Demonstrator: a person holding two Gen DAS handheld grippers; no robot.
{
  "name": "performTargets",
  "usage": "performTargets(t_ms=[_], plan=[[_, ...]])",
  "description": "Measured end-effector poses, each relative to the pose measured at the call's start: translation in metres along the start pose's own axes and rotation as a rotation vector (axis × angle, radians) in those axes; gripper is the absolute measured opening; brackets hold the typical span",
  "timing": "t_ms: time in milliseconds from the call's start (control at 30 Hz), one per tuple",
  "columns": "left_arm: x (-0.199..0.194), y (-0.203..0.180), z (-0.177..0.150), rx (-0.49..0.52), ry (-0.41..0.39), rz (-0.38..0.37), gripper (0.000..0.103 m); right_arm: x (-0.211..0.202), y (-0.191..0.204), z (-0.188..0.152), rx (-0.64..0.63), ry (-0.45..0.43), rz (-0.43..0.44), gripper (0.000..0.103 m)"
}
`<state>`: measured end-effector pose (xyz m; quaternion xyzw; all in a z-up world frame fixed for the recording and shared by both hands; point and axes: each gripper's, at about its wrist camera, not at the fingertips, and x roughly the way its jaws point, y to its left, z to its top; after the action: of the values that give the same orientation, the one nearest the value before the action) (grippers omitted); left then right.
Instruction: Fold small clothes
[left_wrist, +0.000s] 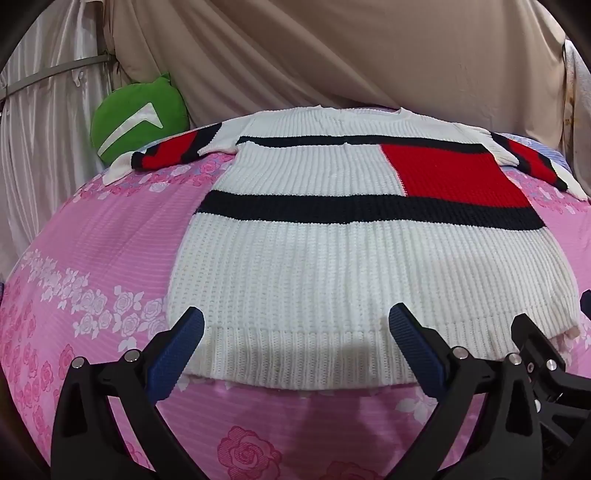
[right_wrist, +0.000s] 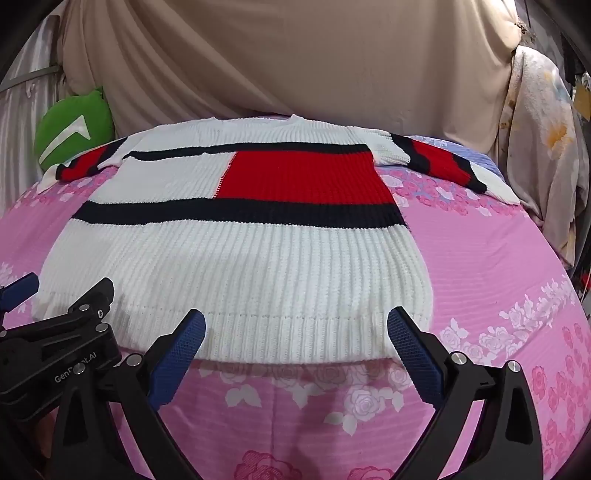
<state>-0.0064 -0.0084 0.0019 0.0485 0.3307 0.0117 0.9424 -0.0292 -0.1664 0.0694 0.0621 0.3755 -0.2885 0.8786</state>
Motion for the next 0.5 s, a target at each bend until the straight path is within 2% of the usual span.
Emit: performTargets(t_ms=[500], plan=[[-0.0054, -0.0001, 0.0037, 0.007, -0.015, 0.007, 0.098, -0.0039, -0.0005, -0.0060, 0.006, -0.009, -0.004, 0.098]])
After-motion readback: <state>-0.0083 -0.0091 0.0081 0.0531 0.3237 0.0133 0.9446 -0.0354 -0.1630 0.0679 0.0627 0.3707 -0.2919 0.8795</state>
